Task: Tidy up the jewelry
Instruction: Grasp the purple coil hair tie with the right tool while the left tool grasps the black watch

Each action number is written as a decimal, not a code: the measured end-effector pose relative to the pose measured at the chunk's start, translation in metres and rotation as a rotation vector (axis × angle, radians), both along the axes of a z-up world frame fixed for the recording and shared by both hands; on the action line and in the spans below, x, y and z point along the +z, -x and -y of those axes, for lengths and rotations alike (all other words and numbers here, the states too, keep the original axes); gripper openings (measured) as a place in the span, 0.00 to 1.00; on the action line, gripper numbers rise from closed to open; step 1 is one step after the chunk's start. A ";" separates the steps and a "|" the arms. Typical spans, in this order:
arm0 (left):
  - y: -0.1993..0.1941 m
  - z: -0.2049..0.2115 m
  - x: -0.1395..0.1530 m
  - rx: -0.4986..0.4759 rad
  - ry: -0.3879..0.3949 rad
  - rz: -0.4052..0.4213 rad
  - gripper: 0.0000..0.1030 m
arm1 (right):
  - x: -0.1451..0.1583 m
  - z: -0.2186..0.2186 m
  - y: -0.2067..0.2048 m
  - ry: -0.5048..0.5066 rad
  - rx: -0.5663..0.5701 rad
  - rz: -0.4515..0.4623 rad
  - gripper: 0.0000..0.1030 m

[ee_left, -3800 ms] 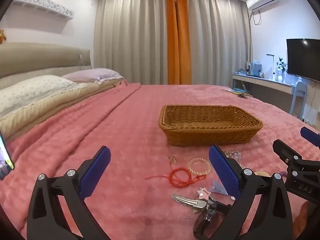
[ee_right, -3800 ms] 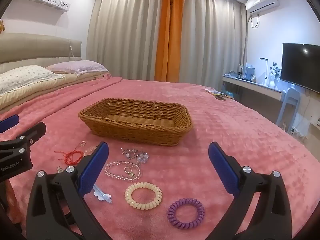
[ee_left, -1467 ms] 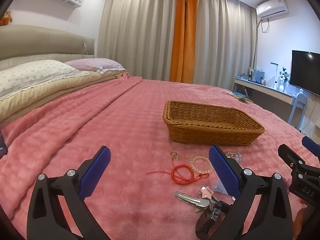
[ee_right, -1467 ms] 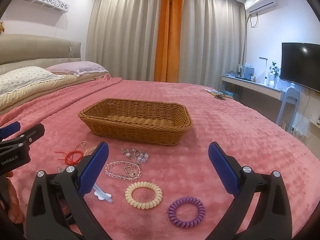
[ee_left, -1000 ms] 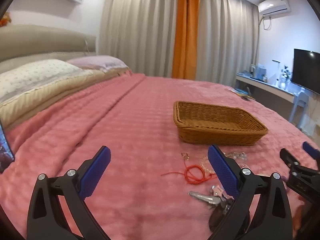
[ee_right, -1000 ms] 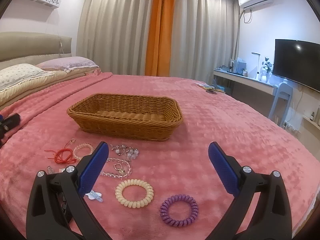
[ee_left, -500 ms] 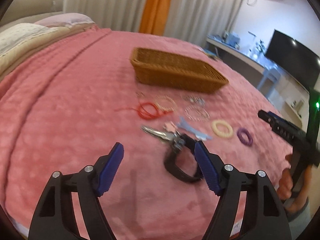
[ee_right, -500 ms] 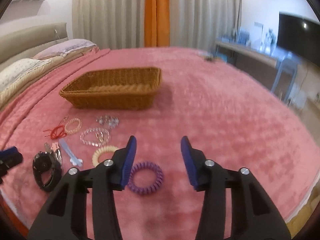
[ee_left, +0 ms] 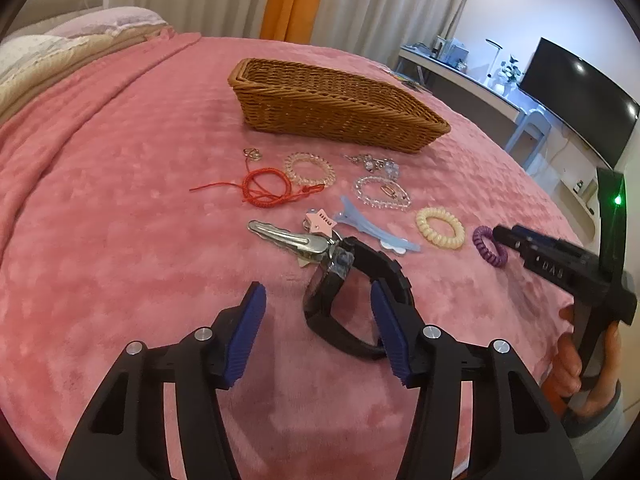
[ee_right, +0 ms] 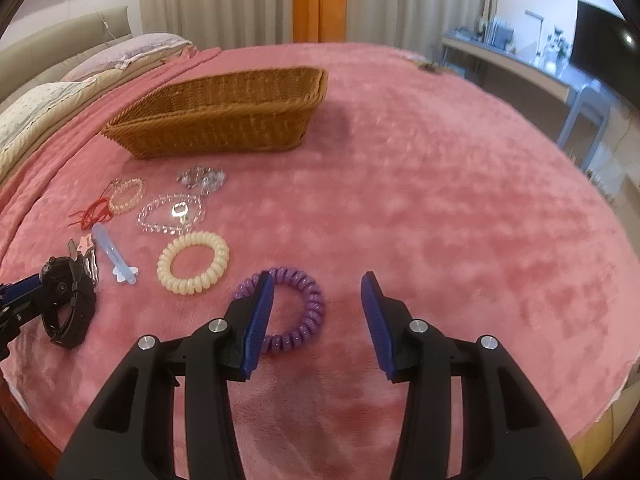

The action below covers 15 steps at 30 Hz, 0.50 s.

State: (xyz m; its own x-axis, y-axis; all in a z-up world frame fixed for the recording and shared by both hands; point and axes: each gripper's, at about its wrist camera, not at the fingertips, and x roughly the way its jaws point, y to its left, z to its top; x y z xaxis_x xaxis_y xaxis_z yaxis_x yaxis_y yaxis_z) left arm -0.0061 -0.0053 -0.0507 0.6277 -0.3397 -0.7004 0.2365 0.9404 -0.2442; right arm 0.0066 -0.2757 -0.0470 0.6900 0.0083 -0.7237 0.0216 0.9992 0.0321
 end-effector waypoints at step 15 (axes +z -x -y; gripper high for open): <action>-0.003 0.009 -0.012 0.024 0.004 0.004 0.19 | -0.012 -0.008 -0.001 0.005 0.015 -0.018 0.09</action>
